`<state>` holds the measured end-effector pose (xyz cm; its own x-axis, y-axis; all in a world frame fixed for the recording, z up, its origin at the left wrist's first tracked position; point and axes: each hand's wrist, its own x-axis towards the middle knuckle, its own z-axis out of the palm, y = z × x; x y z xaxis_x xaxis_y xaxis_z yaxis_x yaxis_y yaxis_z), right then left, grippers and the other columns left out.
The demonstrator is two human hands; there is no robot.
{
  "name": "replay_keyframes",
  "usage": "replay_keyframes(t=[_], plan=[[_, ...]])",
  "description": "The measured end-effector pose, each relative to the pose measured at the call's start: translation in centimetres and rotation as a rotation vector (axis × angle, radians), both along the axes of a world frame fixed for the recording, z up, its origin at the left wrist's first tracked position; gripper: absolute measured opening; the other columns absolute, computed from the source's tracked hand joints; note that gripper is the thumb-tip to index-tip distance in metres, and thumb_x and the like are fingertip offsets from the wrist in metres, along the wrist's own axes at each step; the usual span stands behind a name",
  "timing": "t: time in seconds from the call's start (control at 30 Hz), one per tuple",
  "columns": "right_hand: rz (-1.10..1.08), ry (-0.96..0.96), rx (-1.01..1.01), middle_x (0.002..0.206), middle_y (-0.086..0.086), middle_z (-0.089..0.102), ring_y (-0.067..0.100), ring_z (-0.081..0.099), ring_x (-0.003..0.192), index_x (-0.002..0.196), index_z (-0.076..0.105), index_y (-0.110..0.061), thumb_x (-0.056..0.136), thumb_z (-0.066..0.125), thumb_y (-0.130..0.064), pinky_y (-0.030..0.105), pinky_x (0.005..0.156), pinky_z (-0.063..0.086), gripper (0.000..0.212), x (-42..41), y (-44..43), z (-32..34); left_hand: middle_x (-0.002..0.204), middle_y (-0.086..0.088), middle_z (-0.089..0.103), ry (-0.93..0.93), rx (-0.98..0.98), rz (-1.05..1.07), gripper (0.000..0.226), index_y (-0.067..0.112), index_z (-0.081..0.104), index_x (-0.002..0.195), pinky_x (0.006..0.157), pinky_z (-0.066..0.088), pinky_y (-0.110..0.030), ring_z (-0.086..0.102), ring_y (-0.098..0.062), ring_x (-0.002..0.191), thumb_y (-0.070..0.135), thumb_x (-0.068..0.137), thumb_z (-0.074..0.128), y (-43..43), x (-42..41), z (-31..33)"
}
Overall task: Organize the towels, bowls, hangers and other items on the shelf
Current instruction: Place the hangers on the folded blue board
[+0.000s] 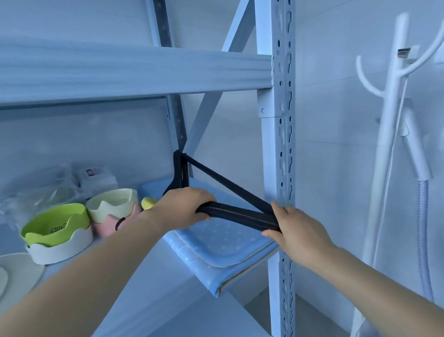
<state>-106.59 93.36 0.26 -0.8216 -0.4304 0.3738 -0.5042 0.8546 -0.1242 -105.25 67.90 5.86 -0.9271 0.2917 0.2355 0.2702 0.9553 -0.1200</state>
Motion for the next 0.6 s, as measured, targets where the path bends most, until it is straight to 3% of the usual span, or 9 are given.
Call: replay_keyframes(t=[0.17,0.3,0.43,0.6], plan=[[0.015,-0.045,0.068,0.122,0.003,0.048,0.021,0.047,0.111,0.141,0.025,-0.015,0.095,0.038,-0.048,0.03,0.081,0.042,0.058,-0.8,-0.2,-1.0,0.093,0.01,0.056,-0.141,0.039,-0.042,0.021,0.025,0.056,0.101,0.077,0.044,-0.032,0.052,-0.011,0.09,0.04,0.087,0.058,-0.7,-1.7,-2.5],[0.042,0.05,0.062,0.131,-0.002,0.04,0.021,0.045,0.115,0.14,0.028,-0.021,0.093,0.041,-0.05,0.033,0.086,0.043,0.057,-1.0,0.0,-1.1,0.106,0.015,0.056,-0.084,0.163,-0.118,0.039,0.031,0.053,0.119,0.082,0.041,-0.024,0.05,-0.004,0.096,0.053,0.087,0.053,-0.2,-1.4,-3.5],[0.113,0.114,0.06,0.133,-0.007,0.037,0.015,0.037,0.122,0.13,0.043,-0.026,0.092,0.045,-0.049,0.032,0.09,0.036,0.045,-0.8,-0.6,-1.1,0.105,0.009,0.058,-0.033,0.136,-0.133,0.027,0.026,0.055,0.116,0.081,0.043,-0.028,0.054,-0.011,0.095,0.04,0.094,0.047,0.9,-1.2,-4.0],[0.168,0.158,0.049,0.131,-0.01,0.04,0.011,0.036,0.122,0.126,0.049,-0.022,0.092,0.045,-0.046,0.029,0.09,0.033,0.041,-0.4,-0.5,-1.3,0.1,0.011,0.056,-0.059,0.127,-0.094,0.024,0.026,0.055,0.111,0.075,0.041,-0.025,0.053,-0.01,0.09,0.041,0.094,0.048,1.0,-1.0,-3.9]])
